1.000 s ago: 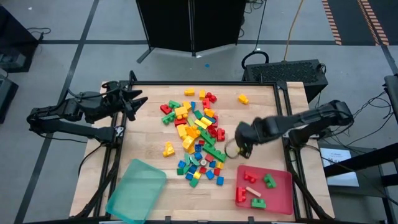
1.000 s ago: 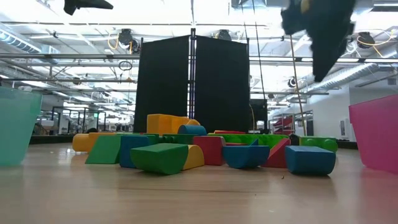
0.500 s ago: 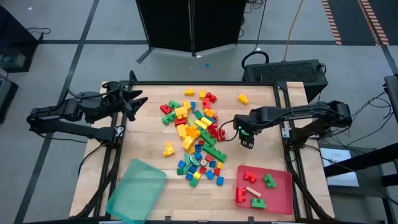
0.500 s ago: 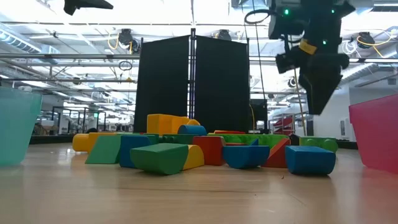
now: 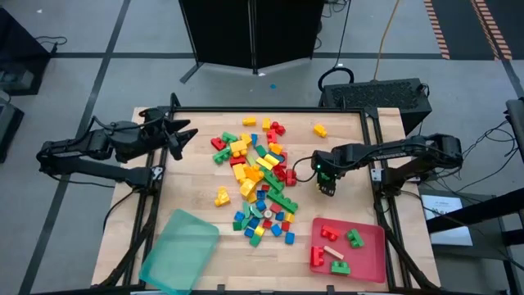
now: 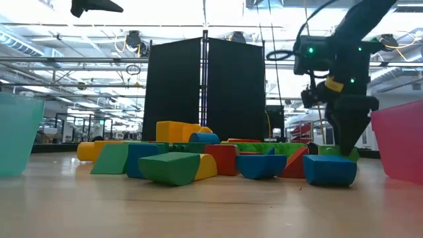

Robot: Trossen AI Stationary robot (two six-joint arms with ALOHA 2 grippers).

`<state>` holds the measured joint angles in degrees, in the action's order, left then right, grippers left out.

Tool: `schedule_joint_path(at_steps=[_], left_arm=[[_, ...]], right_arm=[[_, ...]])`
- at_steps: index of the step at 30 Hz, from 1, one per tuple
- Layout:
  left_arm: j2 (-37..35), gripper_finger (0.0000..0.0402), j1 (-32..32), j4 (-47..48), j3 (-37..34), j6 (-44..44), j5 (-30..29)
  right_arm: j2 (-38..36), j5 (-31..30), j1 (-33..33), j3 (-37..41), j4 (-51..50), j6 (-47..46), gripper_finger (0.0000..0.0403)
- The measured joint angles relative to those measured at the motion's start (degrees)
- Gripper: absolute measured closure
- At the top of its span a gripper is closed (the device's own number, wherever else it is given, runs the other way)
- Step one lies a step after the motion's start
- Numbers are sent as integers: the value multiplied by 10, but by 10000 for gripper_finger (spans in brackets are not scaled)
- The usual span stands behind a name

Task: Sort blocks by size
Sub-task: Put the 2-stud green game piece into the pink bin

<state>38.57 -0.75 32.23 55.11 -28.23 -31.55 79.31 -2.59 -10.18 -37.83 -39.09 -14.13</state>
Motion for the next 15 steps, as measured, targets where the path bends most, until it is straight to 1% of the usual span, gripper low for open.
schedule_joint_path(at_steps=[3, 7, 10, 13, 15], left_arm=[[6, 146, 0, -1, 0, 0, 0], [15, 146, 0, -2, 0, 0, 0], [19, 146, 0, -2, 0, 0, 0], [20, 146, 0, -3, 0, 0, 0], [21, 146, 0, -3, 0, 0, 0]], right_arm=[[0, -1, -4, 7, 21, -2, 152], [0, -8, -5, 7, 55, -2, 200], [-1, -6, -12, 6, 60, -15, 258], [-2, -1, -18, 3, 61, -38, 335], [-3, 3, -19, 2, 64, -49, 379]])
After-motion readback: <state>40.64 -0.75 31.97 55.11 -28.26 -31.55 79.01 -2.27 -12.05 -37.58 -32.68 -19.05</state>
